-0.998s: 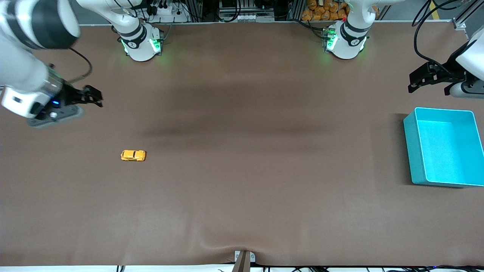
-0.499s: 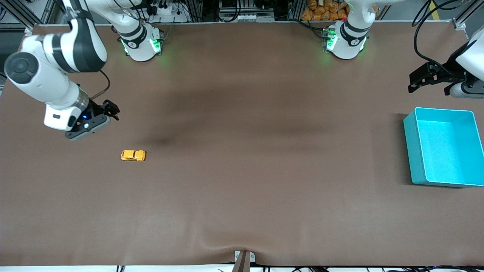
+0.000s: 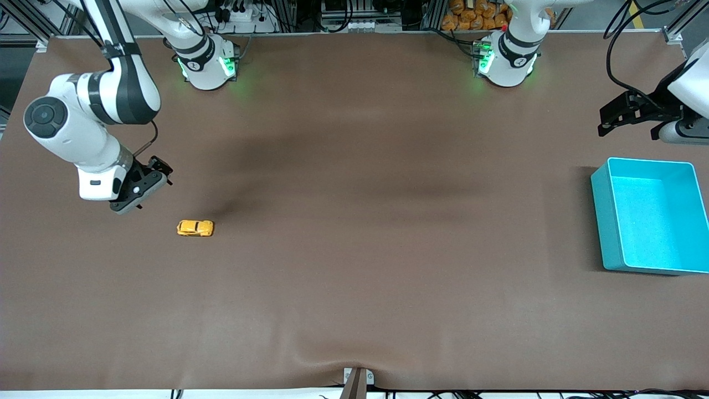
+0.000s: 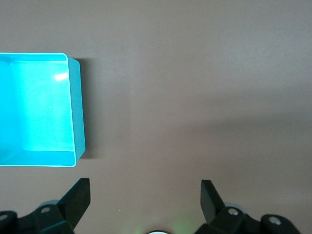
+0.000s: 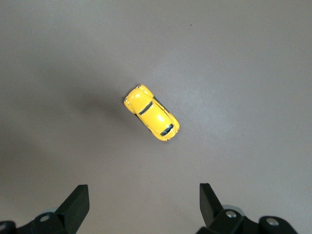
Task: Wind and store yellow beetle car
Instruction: 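Move the right gripper over the yellow beetle car and lower it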
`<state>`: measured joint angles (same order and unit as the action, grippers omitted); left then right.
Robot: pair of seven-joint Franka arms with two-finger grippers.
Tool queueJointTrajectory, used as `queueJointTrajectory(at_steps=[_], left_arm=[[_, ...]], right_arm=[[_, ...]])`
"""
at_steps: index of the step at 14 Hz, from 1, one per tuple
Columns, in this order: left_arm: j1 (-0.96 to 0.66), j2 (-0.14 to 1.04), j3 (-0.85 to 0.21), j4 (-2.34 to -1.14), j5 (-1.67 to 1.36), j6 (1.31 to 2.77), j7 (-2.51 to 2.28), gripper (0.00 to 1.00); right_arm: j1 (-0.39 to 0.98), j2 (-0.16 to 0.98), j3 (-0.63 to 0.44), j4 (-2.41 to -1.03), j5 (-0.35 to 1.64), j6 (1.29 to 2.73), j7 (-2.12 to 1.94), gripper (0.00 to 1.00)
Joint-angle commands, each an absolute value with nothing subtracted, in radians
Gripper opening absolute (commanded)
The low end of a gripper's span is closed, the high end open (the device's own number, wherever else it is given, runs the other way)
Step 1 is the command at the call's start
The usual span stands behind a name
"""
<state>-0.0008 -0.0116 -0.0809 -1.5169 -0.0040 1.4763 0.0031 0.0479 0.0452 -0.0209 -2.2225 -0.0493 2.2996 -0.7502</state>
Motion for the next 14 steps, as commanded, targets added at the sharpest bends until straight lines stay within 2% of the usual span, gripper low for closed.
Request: queueJointTrajectory(at_steps=[1, 7, 9, 14], left_arm=[[0.005, -0.012, -0.086, -1.509, -0.009, 1.471, -0.005, 1.0], [0.005, -0.012, -0.086, -1.509, -0.009, 1.471, -0.005, 1.0], [0.006, -0.012, -0.086, -1.509, -0.009, 1.471, -0.005, 1.0], [0.006, -0.011, -0.086, -1.509, -0.009, 1.471, -0.005, 1.0]], right_arm=[[0.049, 0.051, -0.012, -2.243, -0.058, 2.341, -0.857, 1.0], [0.097, 0.067, -0.012, -2.267, -0.063, 2.388, -0.894, 1.0], [0.097, 0.072, -0.014, -2.289, -0.064, 2.474, -0.997, 1.0], [0.094, 0.115, -0.012, -2.287, -0.064, 2.484, -1.083, 1.0]])
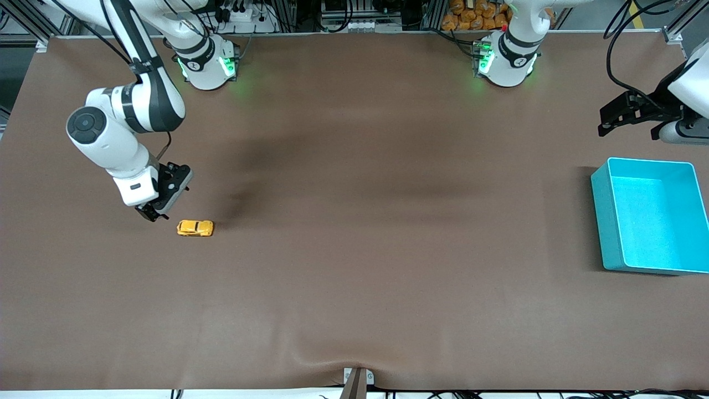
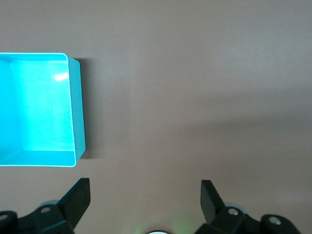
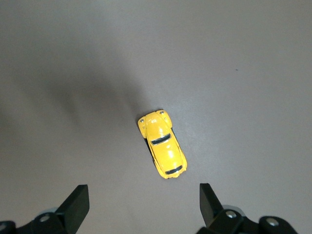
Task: Wind and store yellow beetle car
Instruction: 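Move the right gripper over the yellow beetle car and lower it, then close the right gripper on the yellow car, pressing it onto the table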
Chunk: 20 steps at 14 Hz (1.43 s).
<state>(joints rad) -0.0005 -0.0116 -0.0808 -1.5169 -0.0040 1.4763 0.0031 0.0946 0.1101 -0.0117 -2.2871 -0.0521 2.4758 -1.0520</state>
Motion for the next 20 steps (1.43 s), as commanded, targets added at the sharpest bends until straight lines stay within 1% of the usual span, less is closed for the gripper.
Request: queueJointTrajectory(at_steps=[1, 4, 6, 9, 12, 13, 14, 15, 20], left_arm=[[0.006, -0.012, -0.086, -1.509, -0.009, 1.471, -0.005, 1.0], [0.006, -0.012, -0.086, -1.509, -0.009, 1.471, -0.005, 1.0], [0.005, -0.012, -0.086, -1.509, -0.009, 1.471, -0.005, 1.0], [0.003, -0.012, -0.086, -1.509, -0.009, 1.471, -0.005, 1.0], [0.005, -0.012, -0.086, -1.509, -0.009, 1.471, -0.005, 1.0], [0.005, -0.012, -0.086, -1.509, -0.009, 1.471, -0.005, 1.0], [0.003, -0.012, -0.086, -1.509, -0.009, 1.47, -0.005, 1.0], [0.002, -0.012, -0.086, -1.509, -0.009, 1.47, -0.005, 1.0], [0.003, -0.012, -0.086, -1.511, -0.009, 1.47, -0.005, 1.0]], right_arm=[[0.1, 0.118, -0.012, -2.284, -0.064, 2.482, -1.101, 1.0], [0.132, 0.141, -0.014, -2.281, -0.074, 2.509, -1.184, 1.0], [0.13, 0.176, -0.014, -2.275, -0.081, 2.514, -1.218, 1.0], [0.123, 0.26, -0.014, -2.221, -0.142, 2.533, -1.275, 1.0], [0.106, 0.322, -0.015, -2.163, -0.158, 2.525, -1.301, 1.0], [0.095, 0.339, -0.015, -2.157, -0.158, 2.526, -1.314, 0.96], [0.088, 0.351, -0.015, -2.142, -0.158, 2.526, -1.321, 0.9], [0.084, 0.356, -0.015, -2.134, -0.158, 2.526, -1.34, 0.88], [0.067, 0.425, -0.012, -2.095, -0.149, 2.542, -1.351, 0.83]])
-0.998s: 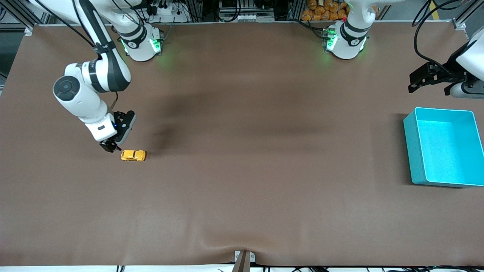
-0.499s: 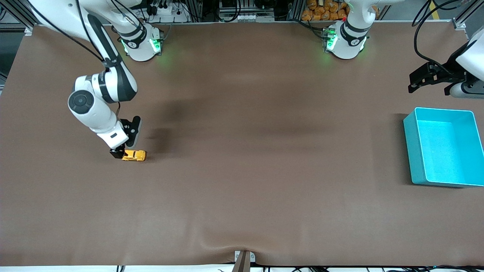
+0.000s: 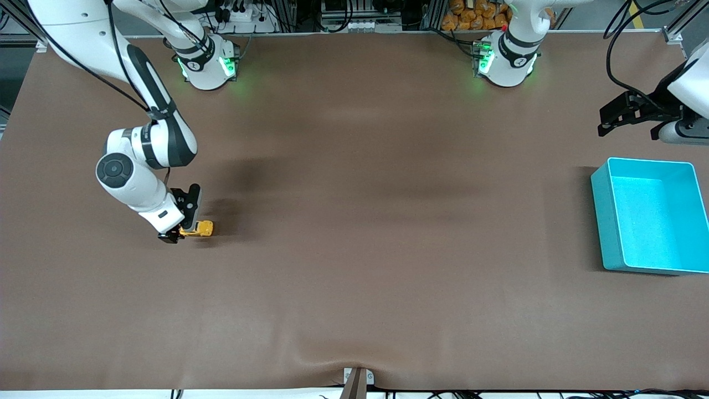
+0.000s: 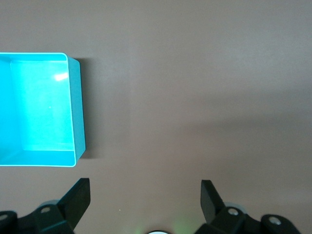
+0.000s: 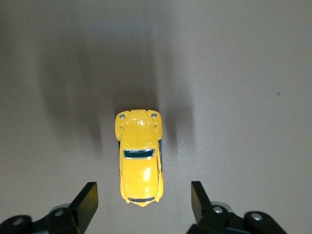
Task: Wind and store yellow beetle car
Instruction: 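Close the right gripper on the yellow car, pressing it onto the table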
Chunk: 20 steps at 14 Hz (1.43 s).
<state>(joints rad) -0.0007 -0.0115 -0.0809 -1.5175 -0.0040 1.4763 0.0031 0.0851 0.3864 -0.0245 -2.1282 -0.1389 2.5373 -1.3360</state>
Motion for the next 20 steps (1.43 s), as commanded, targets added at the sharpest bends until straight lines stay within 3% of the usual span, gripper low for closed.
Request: queueJointTrajectory(at_steps=[1, 4, 7, 10, 14, 20], left_arm=[[0.003, -0.012, -0.086, -1.511, -0.009, 1.47, -0.005, 1.0], [0.003, -0.012, -0.086, -1.509, -0.009, 1.47, -0.005, 1.0], [0.003, -0.012, -0.086, -1.509, -0.009, 1.47, -0.005, 1.0], [0.003, -0.012, -0.086, -1.509, -0.009, 1.47, -0.005, 1.0], [0.003, -0.012, -0.086, -1.511, -0.009, 1.468, -0.005, 1.0], [0.003, -0.012, -0.086, -1.509, -0.009, 1.47, -0.005, 1.0]], right_arm=[[0.071, 0.431, -0.012, -2.095, -0.146, 2.543, -1.351, 0.83], [0.072, 0.443, -0.012, -2.095, -0.144, 2.552, -1.35, 0.82], [0.068, 0.477, -0.011, -2.095, -0.143, 2.582, -1.345, 0.72], [0.071, 0.479, -0.011, -2.095, -0.143, 2.588, -1.345, 0.54], [0.078, 0.486, -0.011, -2.095, -0.143, 2.586, -1.344, 0.21], [0.067, 0.486, -0.012, -2.095, -0.146, 2.586, -1.351, 0.19]])
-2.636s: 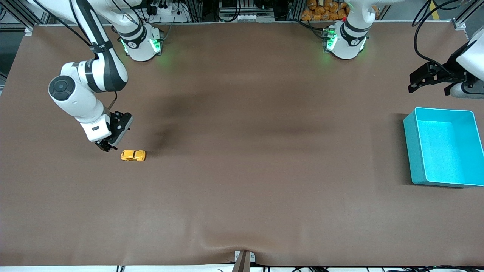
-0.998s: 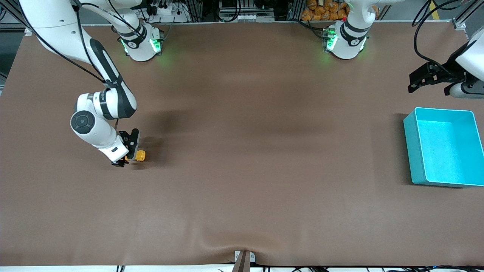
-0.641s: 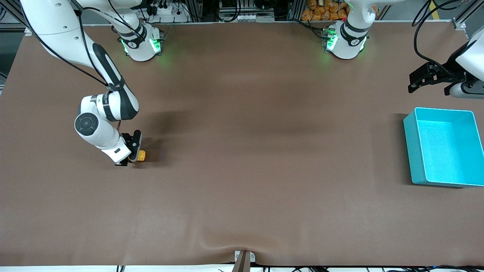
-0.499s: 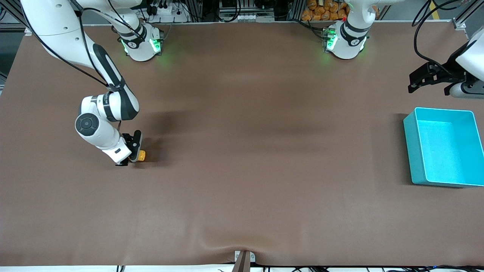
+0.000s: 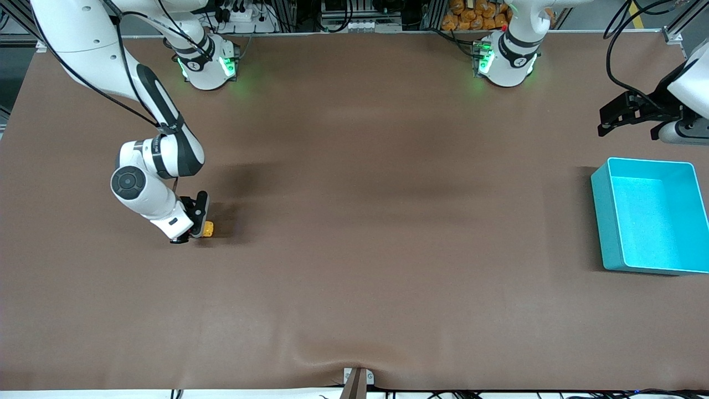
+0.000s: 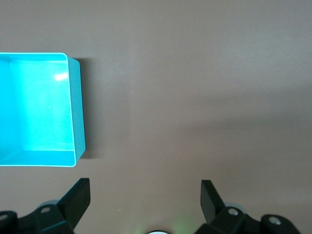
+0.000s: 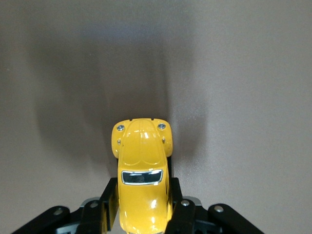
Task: Wind and store yellow beetle car
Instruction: 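Close the right gripper on the yellow car, pressing it onto the table, then drag the held car backward along the table with the right gripper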
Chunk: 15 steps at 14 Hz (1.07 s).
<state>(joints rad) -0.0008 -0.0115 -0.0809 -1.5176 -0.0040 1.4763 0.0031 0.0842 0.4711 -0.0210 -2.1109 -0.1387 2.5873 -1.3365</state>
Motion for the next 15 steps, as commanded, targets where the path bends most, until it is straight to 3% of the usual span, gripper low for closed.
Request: queueJointTrajectory(at_steps=[1, 15], left_arm=[[0.003, -0.012, -0.086, -1.509, -0.009, 1.47, -0.003, 1.0], [0.008, -0.011, -0.086, -1.509, -0.009, 1.47, -0.003, 1.0]], right_arm=[[0.064, 0.486, -0.014, -2.095, -0.147, 2.586, -1.353, 0.19], [-0.113, 0.502, -0.014, -2.102, -0.15, 2.586, -1.54, 0.2]])
